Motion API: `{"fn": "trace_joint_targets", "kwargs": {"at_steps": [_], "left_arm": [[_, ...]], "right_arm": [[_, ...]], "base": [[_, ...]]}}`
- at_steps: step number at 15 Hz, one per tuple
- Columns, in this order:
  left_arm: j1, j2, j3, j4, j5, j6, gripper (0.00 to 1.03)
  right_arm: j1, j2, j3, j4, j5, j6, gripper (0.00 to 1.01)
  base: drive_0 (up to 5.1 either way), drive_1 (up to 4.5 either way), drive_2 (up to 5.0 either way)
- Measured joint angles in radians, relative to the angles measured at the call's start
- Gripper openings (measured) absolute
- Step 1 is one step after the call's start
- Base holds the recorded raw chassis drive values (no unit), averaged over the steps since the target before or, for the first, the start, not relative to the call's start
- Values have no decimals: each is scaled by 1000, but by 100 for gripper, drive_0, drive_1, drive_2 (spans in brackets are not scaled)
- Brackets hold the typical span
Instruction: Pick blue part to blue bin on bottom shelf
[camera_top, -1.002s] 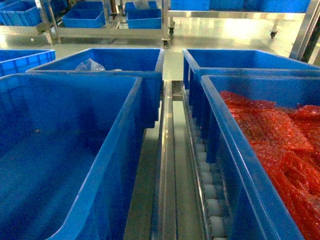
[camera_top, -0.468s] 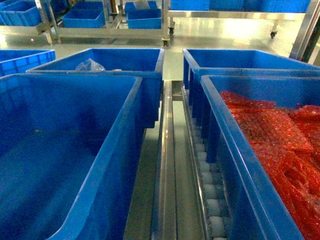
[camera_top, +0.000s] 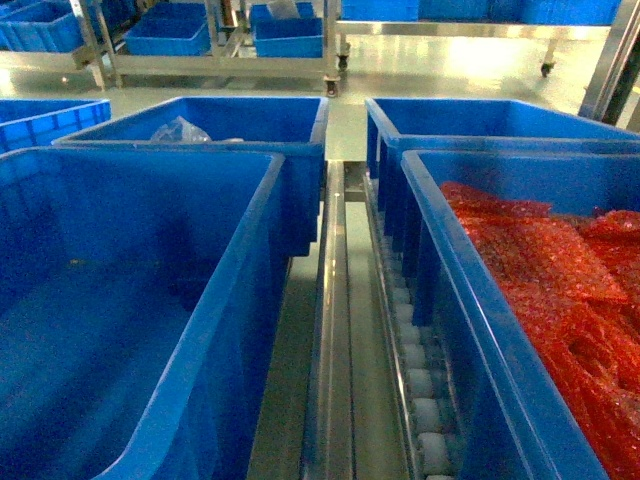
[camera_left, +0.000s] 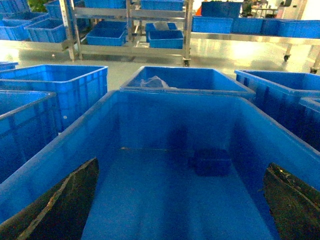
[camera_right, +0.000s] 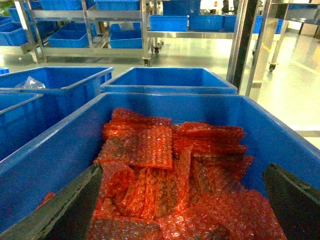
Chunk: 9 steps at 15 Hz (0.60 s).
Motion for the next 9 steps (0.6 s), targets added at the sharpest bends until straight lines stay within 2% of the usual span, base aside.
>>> {"fn": "trace_joint_targets", "kwargs": {"at_steps": [9], "left_arm": [[0,0,0,0,0,0,98]], "right_arm": [[0,0,0,0,0,0,98]], "base": [[0,0,0]]}}
